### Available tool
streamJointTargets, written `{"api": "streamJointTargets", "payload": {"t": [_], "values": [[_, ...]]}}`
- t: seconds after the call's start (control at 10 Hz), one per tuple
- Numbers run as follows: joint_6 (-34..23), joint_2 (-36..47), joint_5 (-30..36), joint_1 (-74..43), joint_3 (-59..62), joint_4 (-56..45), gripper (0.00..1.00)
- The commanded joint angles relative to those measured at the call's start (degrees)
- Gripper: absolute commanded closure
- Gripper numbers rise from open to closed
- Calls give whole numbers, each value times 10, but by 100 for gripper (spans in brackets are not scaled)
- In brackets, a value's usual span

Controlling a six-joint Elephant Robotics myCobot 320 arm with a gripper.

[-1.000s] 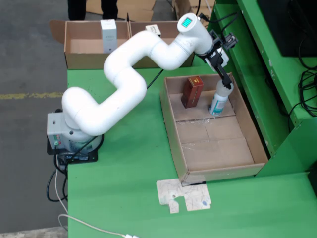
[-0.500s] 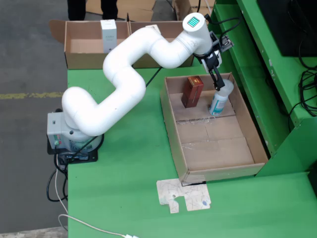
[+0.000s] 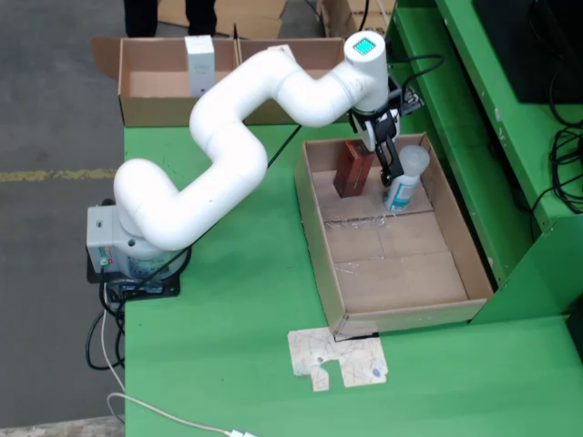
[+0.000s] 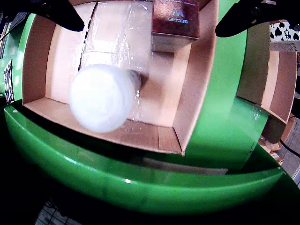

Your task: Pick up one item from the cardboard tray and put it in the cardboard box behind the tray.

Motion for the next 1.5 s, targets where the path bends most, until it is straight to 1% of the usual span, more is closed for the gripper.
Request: {"api": "streamJointTargets", "payload": {"t": [0.0, 0.6, 1.0, 1.4], "values": [[-2, 27, 2, -4, 15, -3, 0], [3, 33, 6, -1, 15, -17, 0], [11, 52, 8, 11, 15, -79, 0], [19, 55, 3, 25, 15, -92, 0]]}}
